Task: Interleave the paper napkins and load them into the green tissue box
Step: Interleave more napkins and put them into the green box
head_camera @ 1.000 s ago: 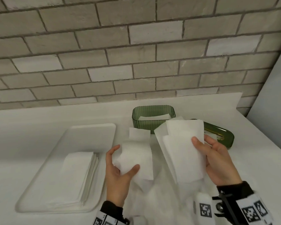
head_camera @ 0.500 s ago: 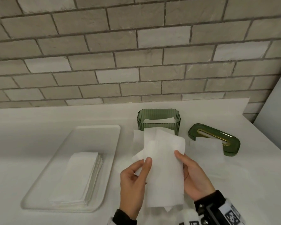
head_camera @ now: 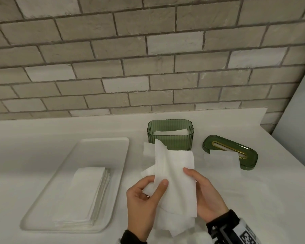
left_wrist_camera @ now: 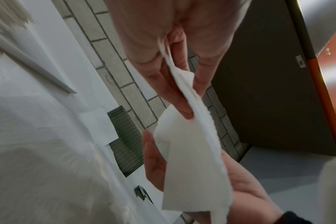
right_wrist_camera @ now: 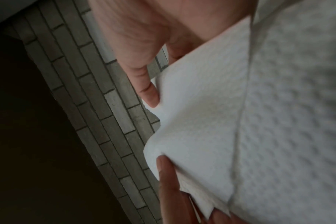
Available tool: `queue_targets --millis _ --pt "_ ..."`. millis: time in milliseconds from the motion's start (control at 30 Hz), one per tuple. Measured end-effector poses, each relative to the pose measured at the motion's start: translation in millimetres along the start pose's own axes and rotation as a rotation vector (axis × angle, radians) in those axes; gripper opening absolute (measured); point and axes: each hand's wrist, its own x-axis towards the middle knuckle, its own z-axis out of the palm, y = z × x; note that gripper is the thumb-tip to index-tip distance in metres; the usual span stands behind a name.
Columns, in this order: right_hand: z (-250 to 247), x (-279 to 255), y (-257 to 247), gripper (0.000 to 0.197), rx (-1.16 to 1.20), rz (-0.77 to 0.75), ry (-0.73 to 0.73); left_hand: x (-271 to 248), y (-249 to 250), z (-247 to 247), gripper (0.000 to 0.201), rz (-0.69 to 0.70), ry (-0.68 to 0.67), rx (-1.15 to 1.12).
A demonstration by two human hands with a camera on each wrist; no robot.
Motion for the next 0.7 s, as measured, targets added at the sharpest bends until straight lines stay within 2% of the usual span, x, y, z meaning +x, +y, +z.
queue_targets --millis 67,200,333,433,567,700 --pt "-0.9 1.2 1.2 0.039 -0.014 -0.025 0.005 -0.7 0.9 -0.4 0.013 0.013 -0.005 -0.022" --pt "-4.0 6.7 2.3 0.037 -0.034 -0.194 0.068 1.5 -3.7 -3.8 0.026 0.039 0.086 -0.047" --pt "-7.4 6.6 0.5 0.029 -0.075 -0.322 0.125 2.5 -7.4 -7.3 0.025 0.008 0.122 -0.041" --pt "-13.1 7.8 -1.4 0.027 -0.103 -0.362 0.13 4.1 -6.2 -9.9 0.02 -0.004 0.135 -0.08" --pt "-18.8 5.8 -9.1 0.028 -0.199 -0.353 0.029 11.4 -5.5 -17.3 0.022 0.014 0.177 -0.102" --pt "-25.6 5.5 -12.9 0.041 -0.344 -0.319 -0.095 20.8 -5.7 -25.4 0.039 0.037 0.139 -0.062"
